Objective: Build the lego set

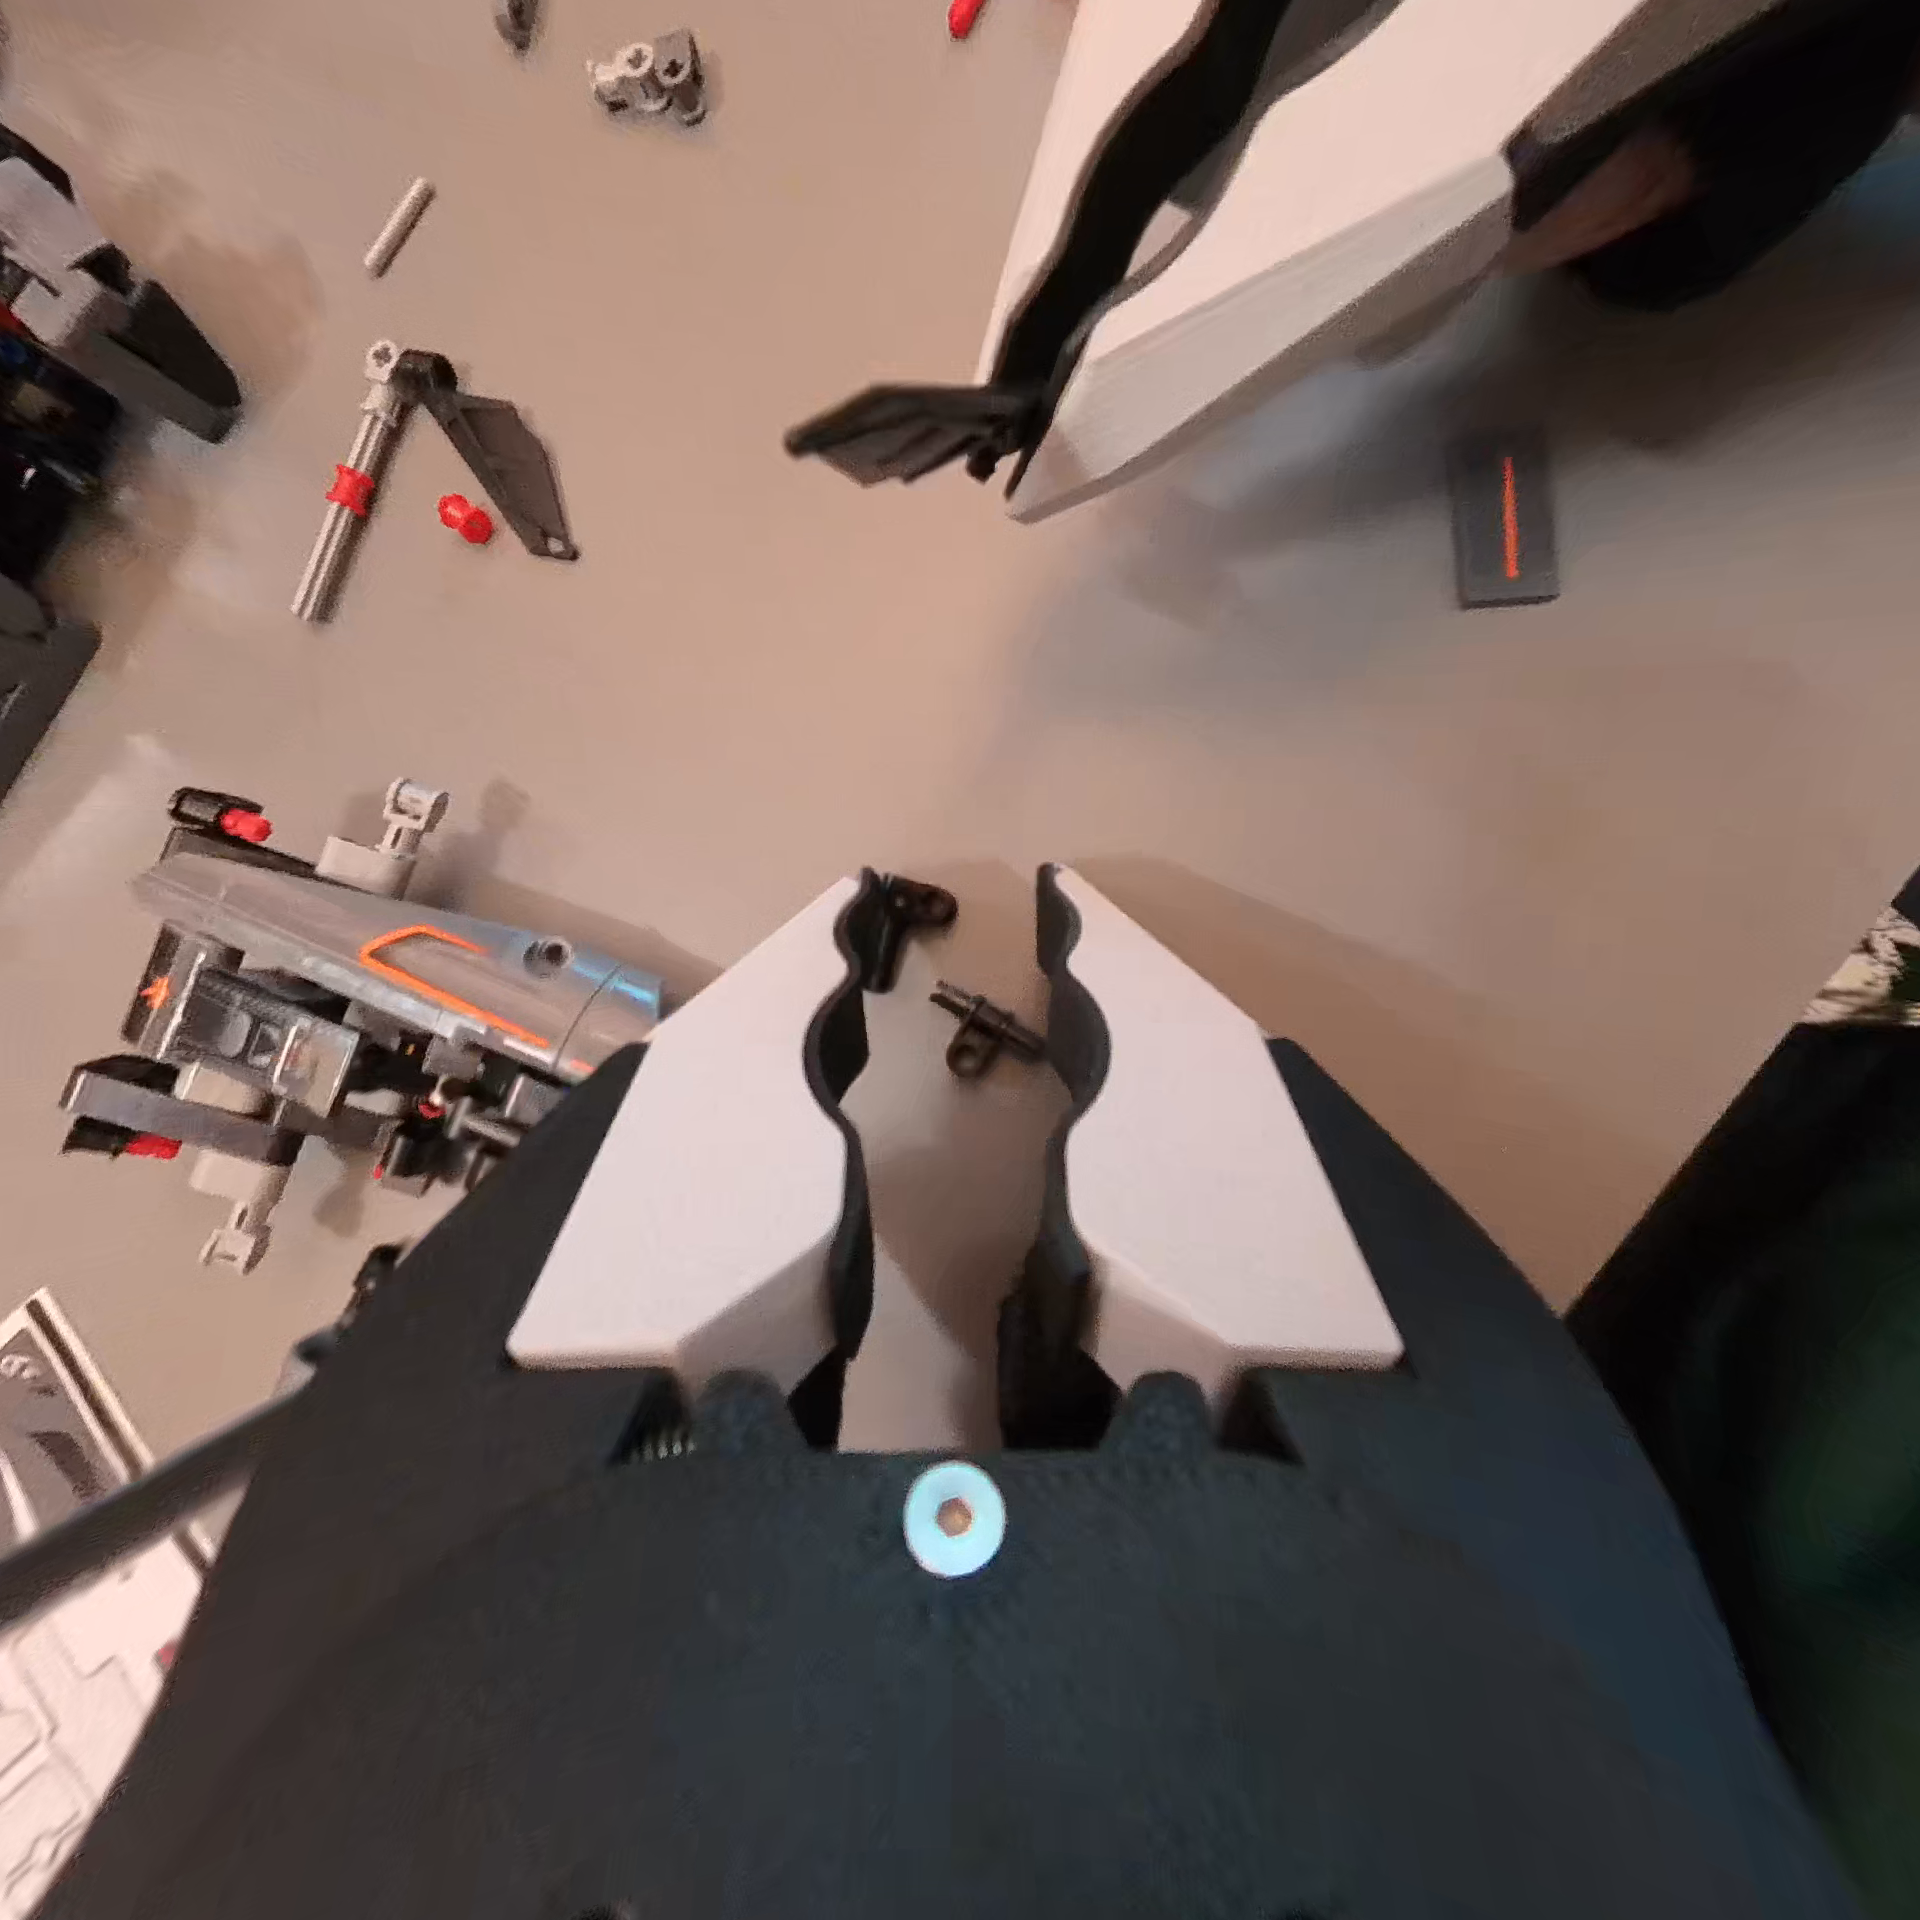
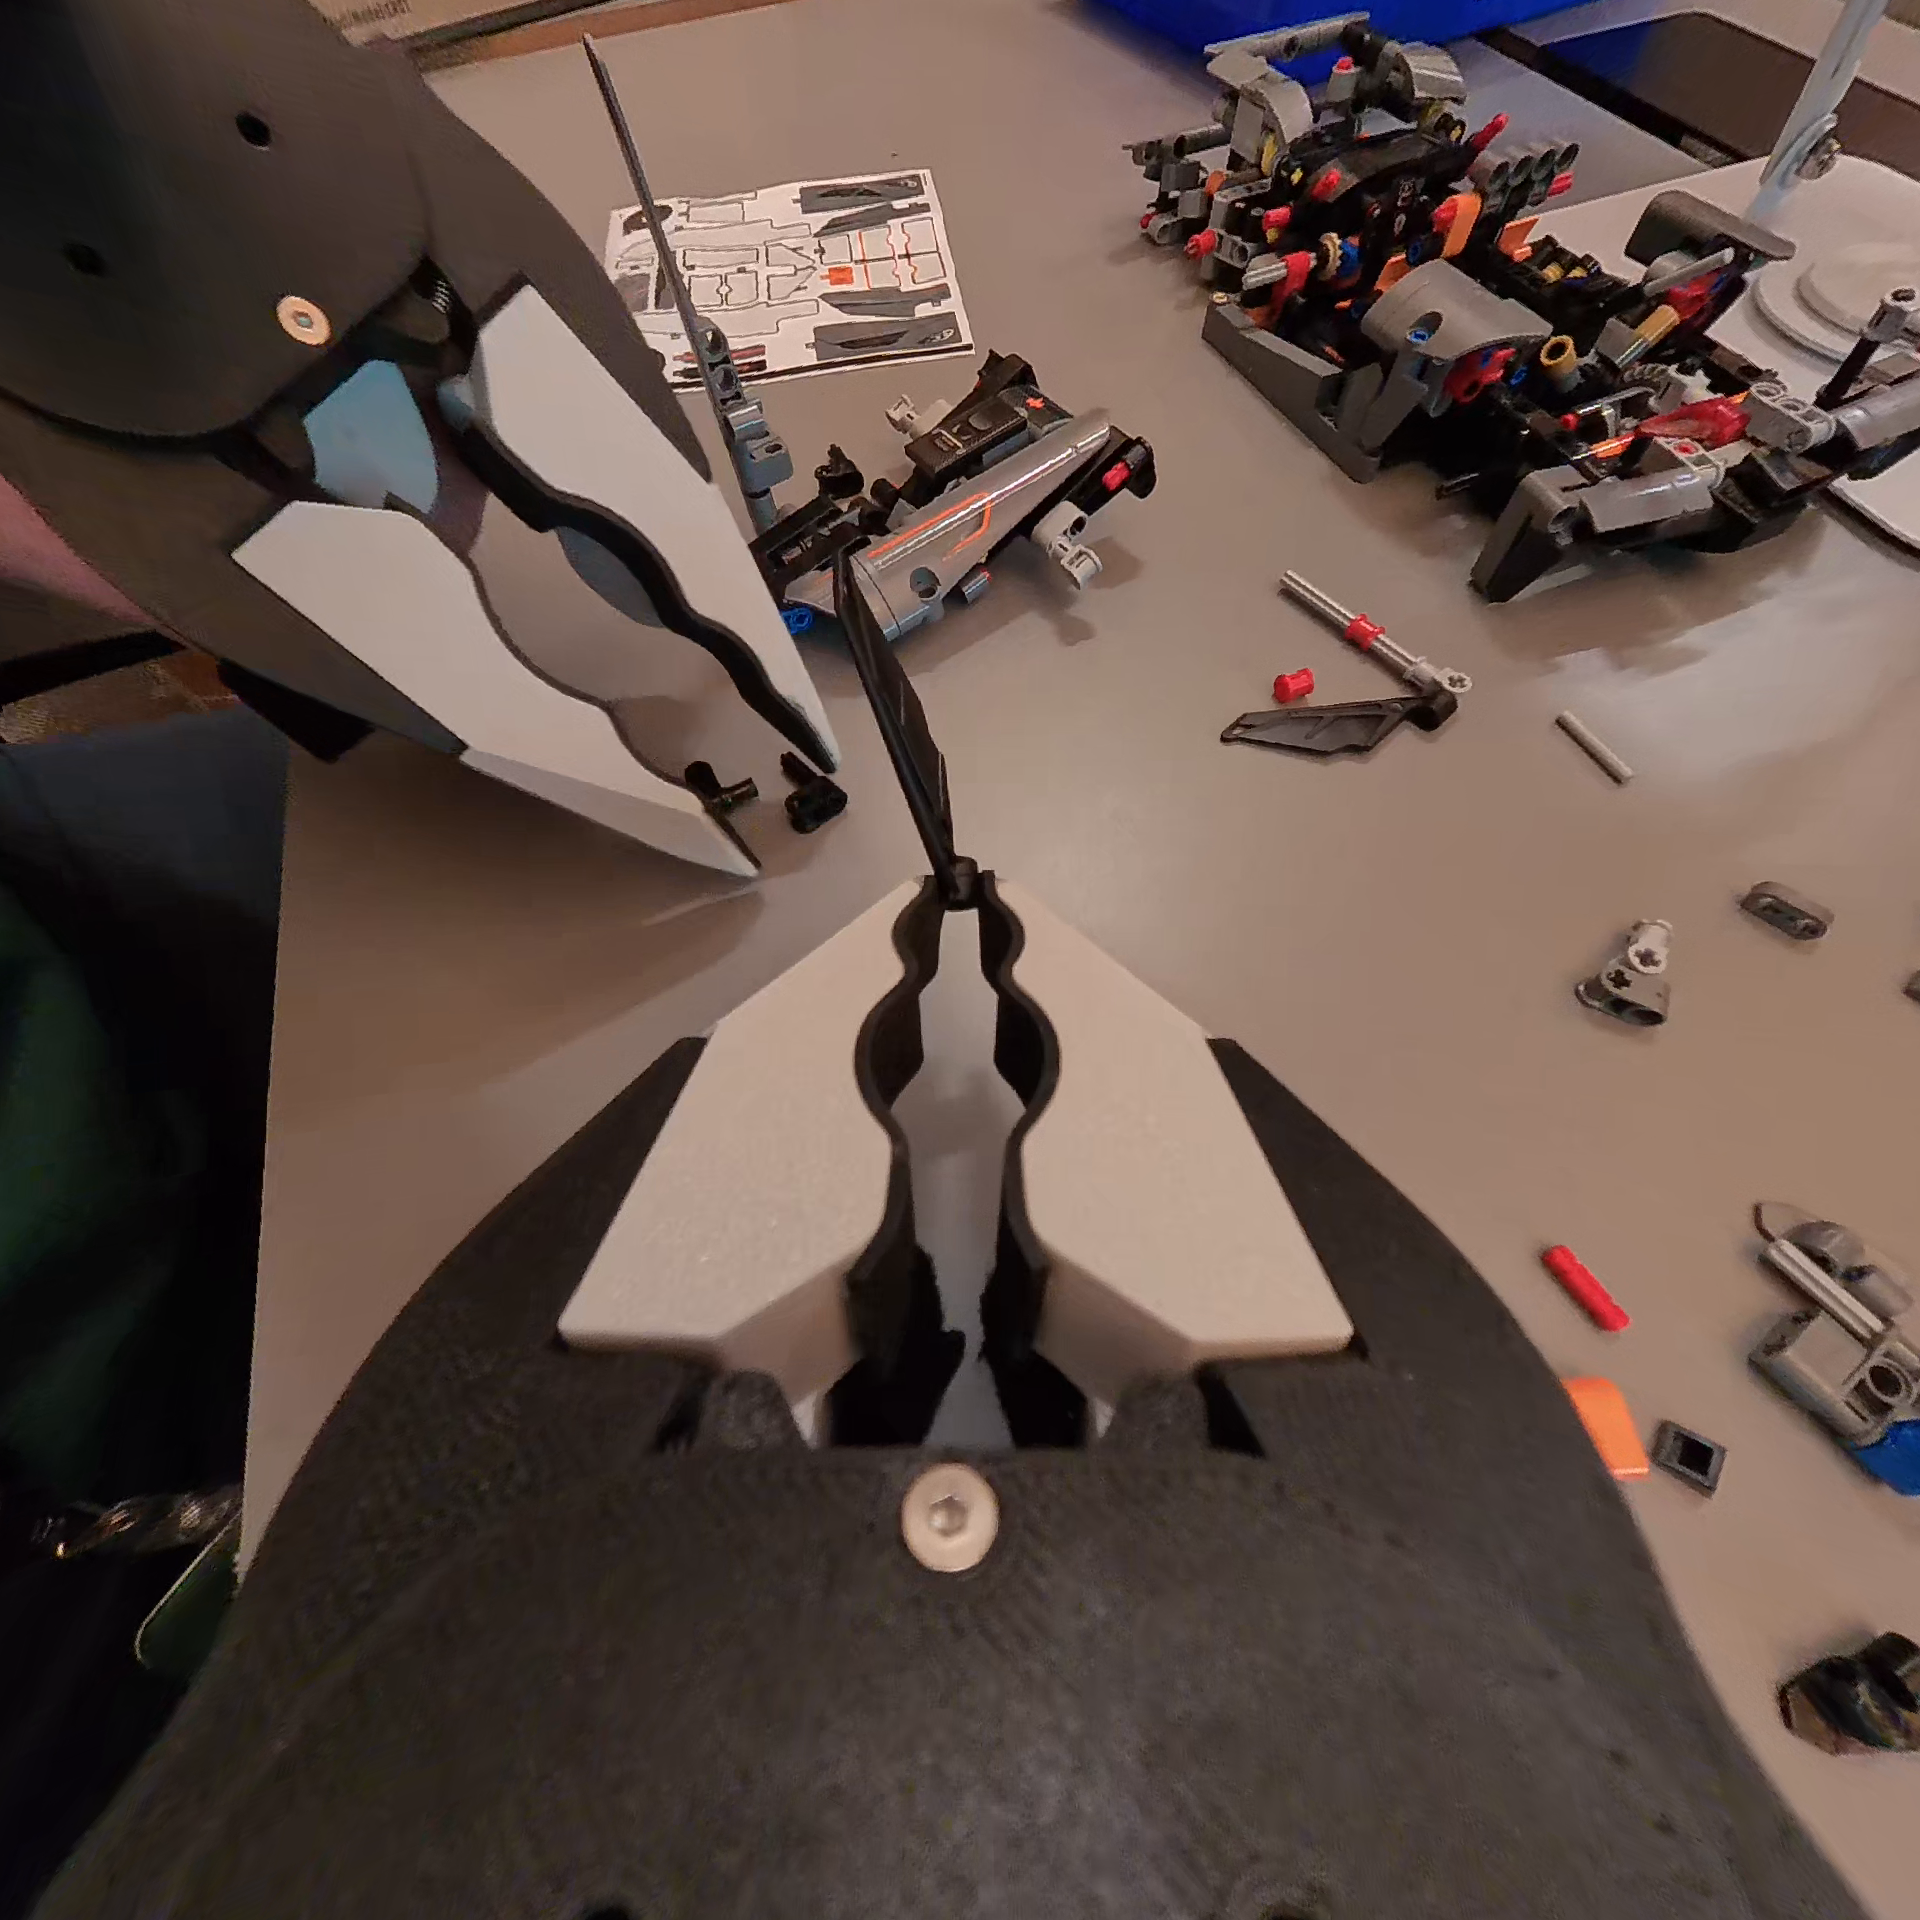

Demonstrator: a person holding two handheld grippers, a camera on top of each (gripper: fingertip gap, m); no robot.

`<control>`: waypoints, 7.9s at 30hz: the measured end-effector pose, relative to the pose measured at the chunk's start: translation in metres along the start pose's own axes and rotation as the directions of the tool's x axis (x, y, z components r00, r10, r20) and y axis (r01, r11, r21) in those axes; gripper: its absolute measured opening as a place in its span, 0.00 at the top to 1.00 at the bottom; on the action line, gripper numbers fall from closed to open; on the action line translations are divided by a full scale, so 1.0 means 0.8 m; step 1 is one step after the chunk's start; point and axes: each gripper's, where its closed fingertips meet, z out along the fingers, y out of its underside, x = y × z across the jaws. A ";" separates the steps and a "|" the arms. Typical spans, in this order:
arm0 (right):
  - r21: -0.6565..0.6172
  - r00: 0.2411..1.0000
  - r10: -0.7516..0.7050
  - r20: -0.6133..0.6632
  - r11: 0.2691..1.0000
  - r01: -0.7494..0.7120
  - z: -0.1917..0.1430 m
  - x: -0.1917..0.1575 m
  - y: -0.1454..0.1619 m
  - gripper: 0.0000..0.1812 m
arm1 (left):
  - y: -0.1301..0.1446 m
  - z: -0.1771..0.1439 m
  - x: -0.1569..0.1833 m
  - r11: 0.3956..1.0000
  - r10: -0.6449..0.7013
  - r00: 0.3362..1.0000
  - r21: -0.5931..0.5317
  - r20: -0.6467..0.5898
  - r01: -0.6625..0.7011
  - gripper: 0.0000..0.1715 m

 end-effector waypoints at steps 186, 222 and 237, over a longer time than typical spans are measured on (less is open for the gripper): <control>-0.142 0.991 0.128 0.041 0.982 -0.121 -0.054 0.033 0.029 0.93 | -0.084 0.062 -0.005 0.974 0.158 0.986 0.154 0.049 -0.164 0.97; -0.051 0.815 -0.419 -0.400 0.898 0.436 -0.109 0.015 -0.060 0.99 | -0.198 -0.075 0.044 0.570 -0.147 0.603 0.431 -0.784 0.700 0.84; -0.148 0.710 -0.545 -0.445 0.827 0.542 -0.115 0.000 -0.068 0.99 | -0.195 -0.080 0.053 0.631 -0.136 0.665 0.453 -0.735 0.629 0.97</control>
